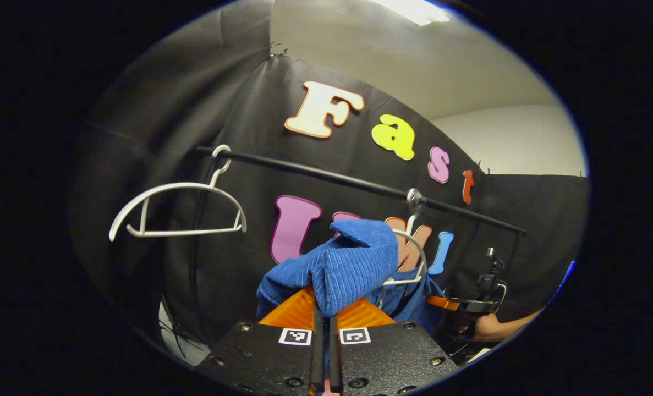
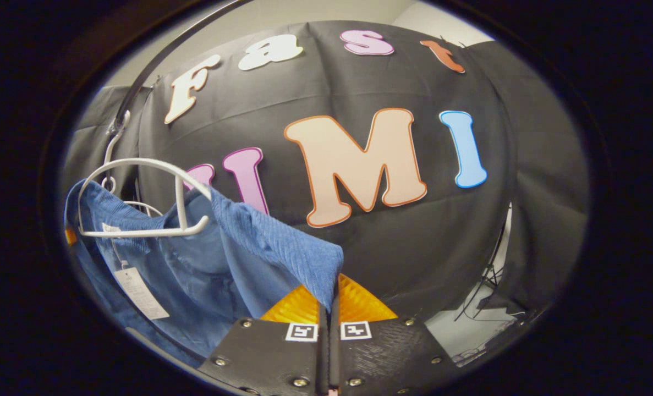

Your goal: Grasp the clothes on the hanger with both hands and then place them into the laundry hamper below.

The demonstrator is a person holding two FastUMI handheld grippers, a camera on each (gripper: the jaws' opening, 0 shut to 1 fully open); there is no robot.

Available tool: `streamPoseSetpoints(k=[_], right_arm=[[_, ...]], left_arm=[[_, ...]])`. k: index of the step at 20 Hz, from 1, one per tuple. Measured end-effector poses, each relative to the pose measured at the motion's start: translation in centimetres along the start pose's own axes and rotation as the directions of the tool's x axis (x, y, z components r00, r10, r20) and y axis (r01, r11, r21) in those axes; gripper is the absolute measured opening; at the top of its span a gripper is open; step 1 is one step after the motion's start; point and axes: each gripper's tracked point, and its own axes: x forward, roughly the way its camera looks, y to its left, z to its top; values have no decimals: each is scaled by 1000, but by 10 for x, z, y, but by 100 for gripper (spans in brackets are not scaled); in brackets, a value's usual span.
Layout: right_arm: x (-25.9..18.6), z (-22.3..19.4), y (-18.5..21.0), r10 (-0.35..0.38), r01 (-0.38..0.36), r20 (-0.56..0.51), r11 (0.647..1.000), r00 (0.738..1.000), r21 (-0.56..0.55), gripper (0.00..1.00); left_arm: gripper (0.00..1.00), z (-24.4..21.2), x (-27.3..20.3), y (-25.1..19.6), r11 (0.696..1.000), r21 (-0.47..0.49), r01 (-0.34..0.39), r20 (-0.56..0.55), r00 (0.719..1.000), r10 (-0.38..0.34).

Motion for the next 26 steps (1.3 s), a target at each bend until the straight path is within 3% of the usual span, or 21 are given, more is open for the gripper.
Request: streamPoseSetpoints(k=[2,5,9,13,15,17,19,23,26], right_arm=[[1,0,2,-1,1,-2,1000,1000,7,1],[3,-1,14,10,-10,-7,1000,1000,-13,4],[5,-3,21,15,-15,-20,1000,1000,-15,1],[6,-9,17,1,-1,-35,1000,999,-12,1],[4,-9,19,-1,0,-22,999,1000,-54,1],[2,-12,23,-2,0,-21,996,1000,-88,0],[-3,-10,27,-3,2,-11,997,1000,-81,1],[-19,14,17,-28,29,42,999,999,-29,1],[-22,16,14,-31,34,53,998,998,-52,1]], left_arm=[[3,11,1,16,977,-213,12,66,998,2],[3,-1,9,54,895,-446,-28,106,991,84],[4,-20,18,70,894,-440,-84,82,988,133],[4,-57,39,90,901,-337,-274,-31,960,280],[4,-63,44,101,919,-157,-361,-24,932,362],[3,-63,56,110,903,-41,-427,-12,904,427],[4,-67,53,115,872,5,-490,-64,870,489],[4,11,26,101,834,161,-527,127,849,513],[3,36,32,92,845,184,-503,138,864,484]])
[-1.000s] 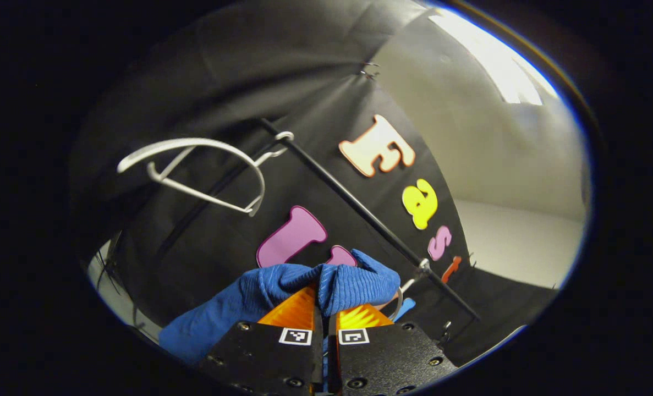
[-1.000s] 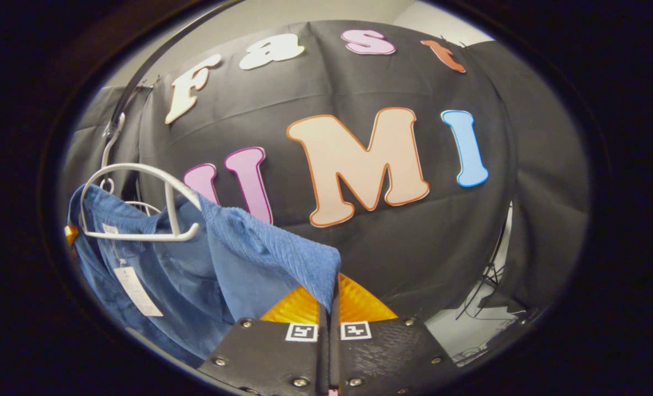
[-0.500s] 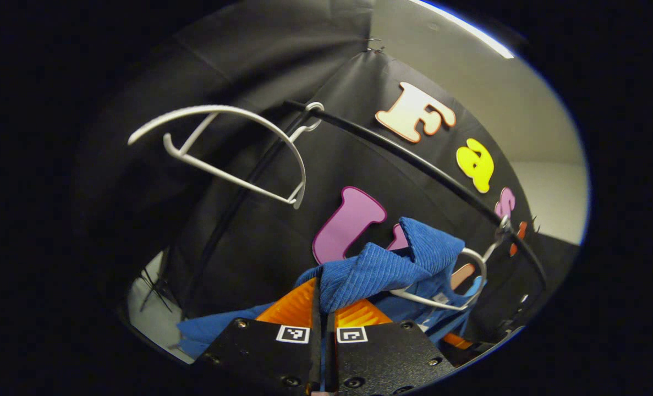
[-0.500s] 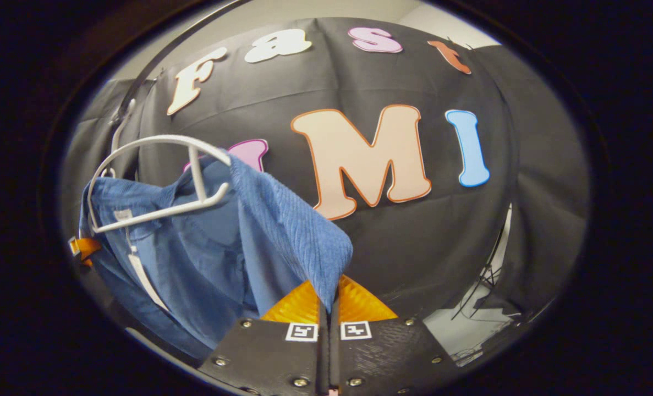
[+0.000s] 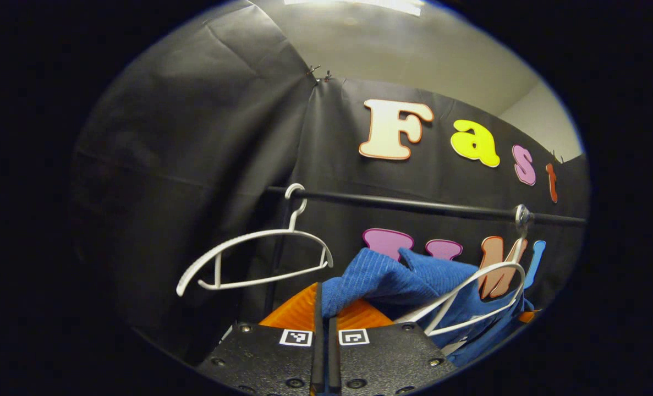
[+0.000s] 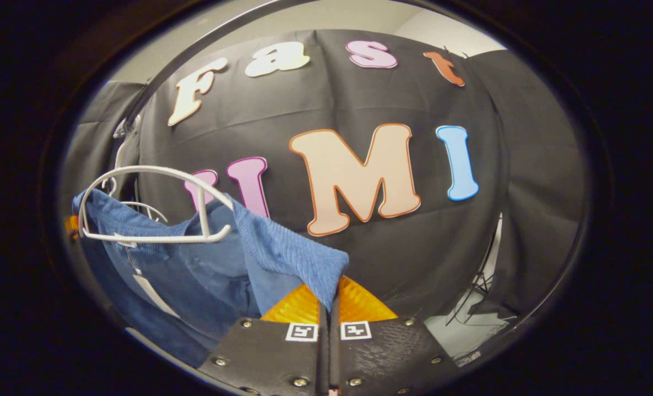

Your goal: Grasp the clothes on the hanger with both hands and then place them into the laundry hamper below.

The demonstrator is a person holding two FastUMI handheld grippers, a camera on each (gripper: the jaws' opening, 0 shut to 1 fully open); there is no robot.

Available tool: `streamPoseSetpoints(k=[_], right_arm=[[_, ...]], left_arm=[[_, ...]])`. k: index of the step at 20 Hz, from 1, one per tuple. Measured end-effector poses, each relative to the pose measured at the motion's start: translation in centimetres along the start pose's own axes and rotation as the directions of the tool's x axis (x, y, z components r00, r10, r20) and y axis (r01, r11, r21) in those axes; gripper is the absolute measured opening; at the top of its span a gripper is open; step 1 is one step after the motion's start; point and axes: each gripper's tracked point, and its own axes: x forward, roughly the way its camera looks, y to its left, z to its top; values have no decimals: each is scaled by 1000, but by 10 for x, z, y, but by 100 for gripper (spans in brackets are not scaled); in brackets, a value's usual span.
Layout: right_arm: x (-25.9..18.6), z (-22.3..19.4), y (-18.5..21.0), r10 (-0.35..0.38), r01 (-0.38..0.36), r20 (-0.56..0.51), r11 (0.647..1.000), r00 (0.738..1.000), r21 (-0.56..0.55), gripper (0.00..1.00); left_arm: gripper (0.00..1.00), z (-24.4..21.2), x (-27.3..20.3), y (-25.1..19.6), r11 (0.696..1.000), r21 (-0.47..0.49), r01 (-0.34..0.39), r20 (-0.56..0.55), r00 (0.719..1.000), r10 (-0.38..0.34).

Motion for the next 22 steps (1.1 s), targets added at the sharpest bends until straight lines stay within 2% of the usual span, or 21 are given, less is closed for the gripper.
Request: streamPoseSetpoints(k=[2,3,4,7,9,13,16,18,22], right_arm=[[0,-5,4,3,-3,-5,1000,1000,10,1],[0,-8,6,4,-4,-12,1000,1000,14,5],[0,-13,8,5,-5,-19,1000,1000,13,1],[1,-30,12,12,-12,-40,1000,999,4,1],[-4,-38,14,12,-13,-43,1000,999,-2,1],[-13,-61,6,7,-6,-80,1000,997,6,1],[-18,-109,-15,-24,43,-196,995,980,90,1],[-27,-132,-23,-30,48,-231,996,973,76,1],[-52,-136,-16,16,-15,-233,1000,972,5,1]], left_arm=[[3,-19,5,6,1000,4,2,-49,999,-2],[4,-37,6,16,1000,13,-9,-79,997,10],[3,-57,6,21,1000,8,-9,-116,993,10],[4,-112,-9,33,999,-27,-26,-207,978,20],[4,-131,-20,34,1000,-2,-23,-226,974,22],[4,-152,-40,5,996,67,51,-259,965,-33],[4,-178,-55,-22,993,70,98,-312,947,-72],[4,-191,-68,-38,989,86,121,-338,937,-85],[4,-198,-85,-78,978,93,188,-360,922,-143]])
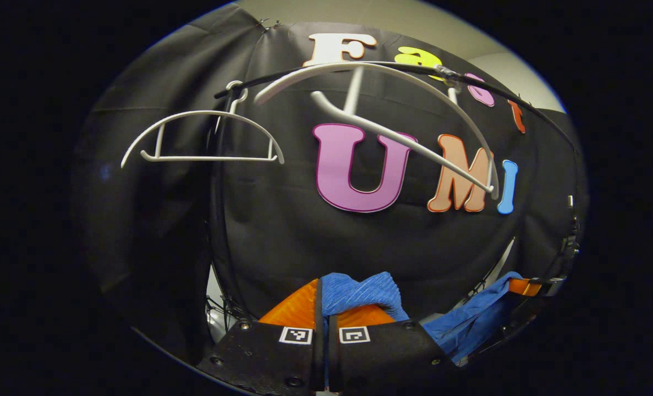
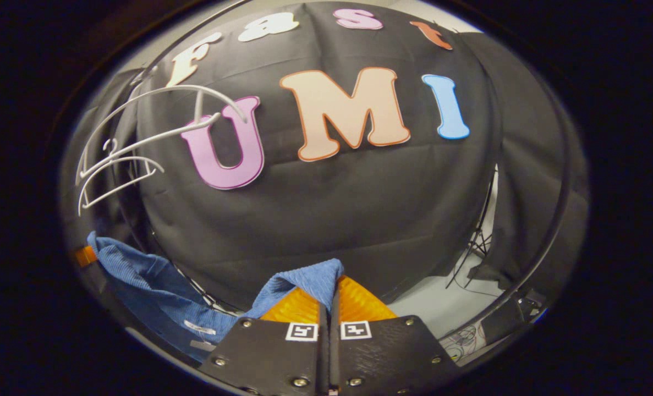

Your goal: Grasp the clothes on the hanger with both hands and then place them into the laundry hamper below.

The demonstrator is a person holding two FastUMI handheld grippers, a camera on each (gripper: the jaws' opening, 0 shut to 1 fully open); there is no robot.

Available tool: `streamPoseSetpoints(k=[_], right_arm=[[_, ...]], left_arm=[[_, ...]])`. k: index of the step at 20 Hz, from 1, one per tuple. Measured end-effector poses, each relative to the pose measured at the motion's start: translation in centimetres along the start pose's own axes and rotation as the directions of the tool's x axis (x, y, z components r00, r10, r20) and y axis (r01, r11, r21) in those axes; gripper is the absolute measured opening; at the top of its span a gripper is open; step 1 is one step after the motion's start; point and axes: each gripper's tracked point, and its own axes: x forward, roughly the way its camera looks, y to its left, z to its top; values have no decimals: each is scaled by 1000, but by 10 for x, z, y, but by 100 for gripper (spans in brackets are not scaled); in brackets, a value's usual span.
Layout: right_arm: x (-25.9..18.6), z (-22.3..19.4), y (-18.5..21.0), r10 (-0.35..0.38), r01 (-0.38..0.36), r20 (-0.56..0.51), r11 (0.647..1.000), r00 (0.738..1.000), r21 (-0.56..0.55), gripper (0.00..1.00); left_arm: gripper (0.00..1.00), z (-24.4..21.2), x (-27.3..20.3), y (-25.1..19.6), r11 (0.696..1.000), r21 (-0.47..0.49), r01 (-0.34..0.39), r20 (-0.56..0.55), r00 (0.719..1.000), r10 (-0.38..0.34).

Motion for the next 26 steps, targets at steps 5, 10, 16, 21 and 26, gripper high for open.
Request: streamPoseSetpoints(k=[5,10,16,21,26], right_arm=[[-29,29,17,78,-77,38,997,996,-28,1],[-47,49,35,150,-149,40,988,988,-29,1],[-72,63,78,308,-305,22,947,951,-98,1],[-76,49,87,362,-363,-26,928,932,-82,1],[-65,14,75,330,-338,-90,937,940,-91,1]], left_arm=[[4,16,-10,-55,996,3,91,26,996,-91],[4,24,-22,-111,982,16,191,42,981,-191],[4,18,-36,-175,952,11,307,42,951,-307],[3,-5,-39,-207,945,-34,325,23,946,-324],[4,-44,-31,-216,958,-29,284,-18,959,-285]])
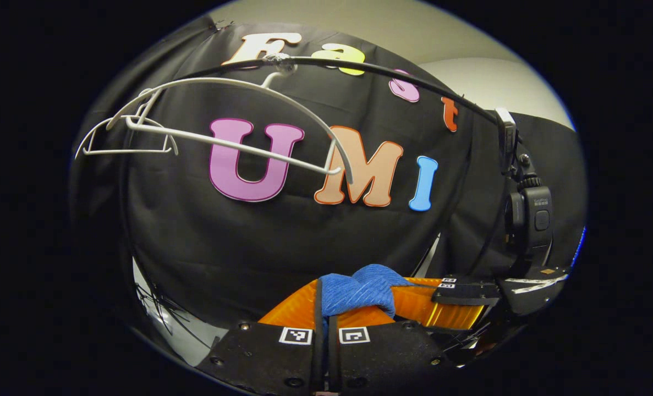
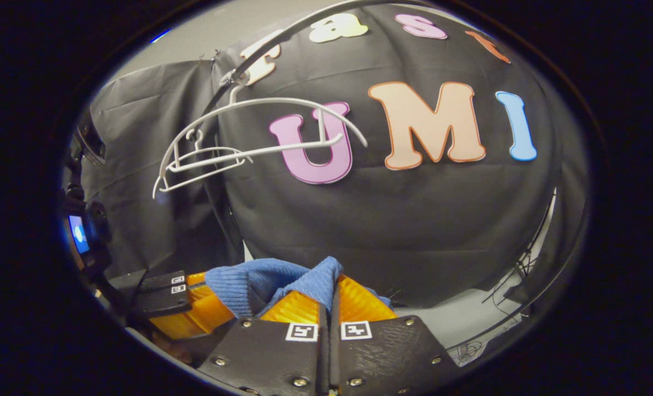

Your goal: Grasp the clothes on the hanger with both hands and then place them into the laundry hamper below.

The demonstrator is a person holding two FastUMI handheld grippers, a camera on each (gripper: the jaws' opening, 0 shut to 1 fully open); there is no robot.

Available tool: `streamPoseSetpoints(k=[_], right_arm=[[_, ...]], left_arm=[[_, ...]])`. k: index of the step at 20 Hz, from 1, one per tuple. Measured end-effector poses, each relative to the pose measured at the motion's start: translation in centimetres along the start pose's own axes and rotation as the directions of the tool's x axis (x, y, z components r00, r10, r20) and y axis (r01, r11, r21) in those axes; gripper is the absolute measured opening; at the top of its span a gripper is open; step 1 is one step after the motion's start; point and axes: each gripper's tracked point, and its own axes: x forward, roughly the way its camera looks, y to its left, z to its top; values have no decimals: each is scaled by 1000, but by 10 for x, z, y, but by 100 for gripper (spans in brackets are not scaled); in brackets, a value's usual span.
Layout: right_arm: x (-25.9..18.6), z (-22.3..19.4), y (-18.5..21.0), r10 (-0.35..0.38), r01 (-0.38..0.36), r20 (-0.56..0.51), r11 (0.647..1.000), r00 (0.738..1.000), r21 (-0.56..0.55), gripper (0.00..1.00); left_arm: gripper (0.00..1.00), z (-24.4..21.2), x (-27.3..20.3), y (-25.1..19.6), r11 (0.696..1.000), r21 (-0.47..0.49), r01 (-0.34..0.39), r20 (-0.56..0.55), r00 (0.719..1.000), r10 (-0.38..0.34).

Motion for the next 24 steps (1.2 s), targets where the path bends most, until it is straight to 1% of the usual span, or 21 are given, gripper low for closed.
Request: streamPoseSetpoints(k=[2,4,6,7,8,10,13,15,17,18,19,20,21,22,23,24], right_arm=[[9,-19,-12,-21,22,-37,1000,999,14,1],[16,-40,-15,-9,12,-84,999,996,38,1],[25,-58,-22,-19,22,-122,1000,992,22,2],[28,-67,-25,-21,24,-137,1000,990,18,2],[30,-76,-28,-28,32,-150,999,988,21,2],[34,-95,-37,-59,65,-181,997,982,28,1],[44,-122,-42,-62,79,-229,995,971,64,2],[50,-142,-47,-74,98,-271,992,960,75,2],[58,-160,-45,-59,88,-301,993,952,81,2],[59,-165,-42,-43,75,-313,993,949,90,0],[60,-174,-43,-47,82,-319,992,947,97,0],[59,-177,-48,-58,98,-325,989,944,107,18],[55,-180,-50,-58,103,-321,987,945,124,36],[50,-182,-54,-74,120,-316,985,946,127,54],[48,-181,-56,-88,130,-309,984,947,118,71],[47,-181,-60,-112,147,-302,985,947,95,81]], left_arm=[[4,-20,6,4,1000,3,-29,-40,999,29],[4,-41,10,5,999,11,-39,-72,997,40],[4,-58,13,5,999,13,-37,-95,995,38],[4,-70,12,10,999,20,-46,-109,993,48],[4,-79,10,20,997,35,-72,-125,989,76],[4,-98,9,41,993,24,-114,-164,980,116],[4,-127,7,59,989,-17,-150,-238,961,142],[4,-146,11,71,984,-4,-177,-284,944,168],[4,-169,11,82,982,6,-187,-335,925,178],[4,-178,9,86,981,21,-192,-370,910,186],[6,-186,10,88,981,38,-189,-394,899,189],[8,-192,11,89,981,56,-184,-405,894,191],[6,-193,7,87,980,71,-188,-429,881,200],[13,-197,5,87,980,72,-183,-446,873,196],[31,-200,1,87,980,69,-185,-452,870,196],[40,-195,-3,86,981,71,-182,-446,873,195]])
